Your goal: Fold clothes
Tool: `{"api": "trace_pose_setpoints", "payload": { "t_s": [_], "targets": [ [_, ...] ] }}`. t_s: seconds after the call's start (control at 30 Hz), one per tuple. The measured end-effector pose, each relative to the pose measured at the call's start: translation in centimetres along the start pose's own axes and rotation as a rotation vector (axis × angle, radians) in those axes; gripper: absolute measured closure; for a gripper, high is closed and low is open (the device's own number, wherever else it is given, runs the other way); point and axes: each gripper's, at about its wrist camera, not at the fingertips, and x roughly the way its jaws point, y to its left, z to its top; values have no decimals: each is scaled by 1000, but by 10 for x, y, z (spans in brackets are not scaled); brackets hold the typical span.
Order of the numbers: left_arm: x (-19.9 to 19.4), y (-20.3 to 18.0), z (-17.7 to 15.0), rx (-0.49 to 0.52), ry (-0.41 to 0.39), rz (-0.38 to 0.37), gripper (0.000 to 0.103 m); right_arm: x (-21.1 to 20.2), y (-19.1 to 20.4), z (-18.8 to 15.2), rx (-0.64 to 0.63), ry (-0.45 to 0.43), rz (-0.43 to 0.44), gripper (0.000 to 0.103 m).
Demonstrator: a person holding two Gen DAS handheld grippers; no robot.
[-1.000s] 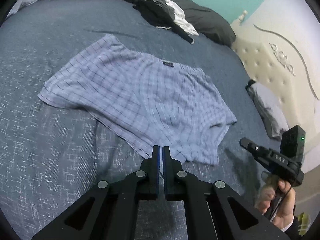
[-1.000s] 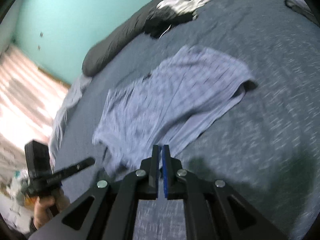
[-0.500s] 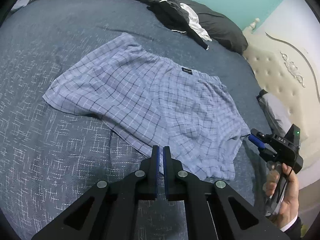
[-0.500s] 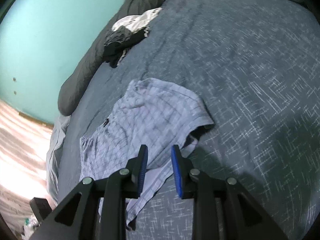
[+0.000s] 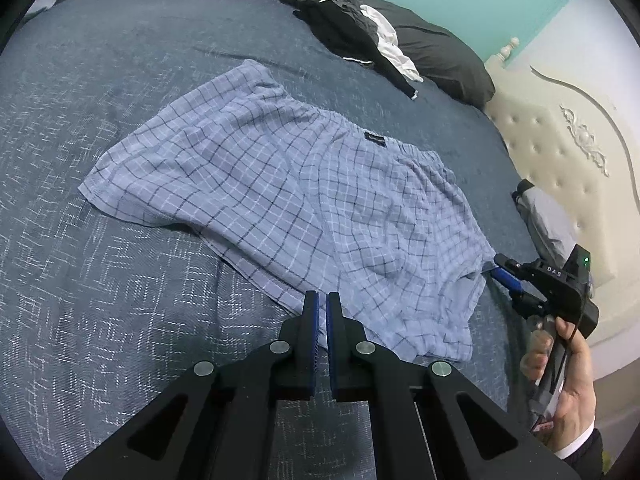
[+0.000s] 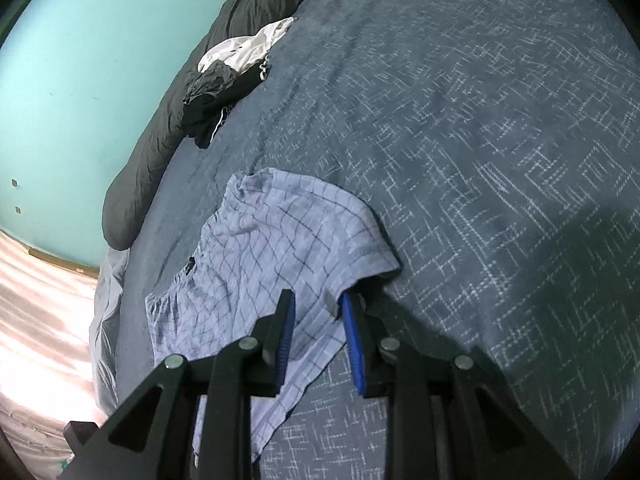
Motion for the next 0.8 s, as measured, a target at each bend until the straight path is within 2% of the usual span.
{"api": "trace_pose_setpoints", "payload": {
  "t_s": [0.3, 0.37, 0.47, 0.8],
  "targets": [
    [9, -2, 1, 10, 14, -5, 100, 2, -3, 7, -13, -31, -2, 79],
    [10, -2, 2, 12, 15, -4, 100, 0, -2, 9, -25, -38, 3, 89],
    [11, -1, 2, 9, 17, -2, 100, -2, 0, 10, -40, -52, 1, 97],
    [12, -2, 0, 13, 20, 0, 99, -24, -1, 18, -28, -109, 19, 100]
  ]
}}
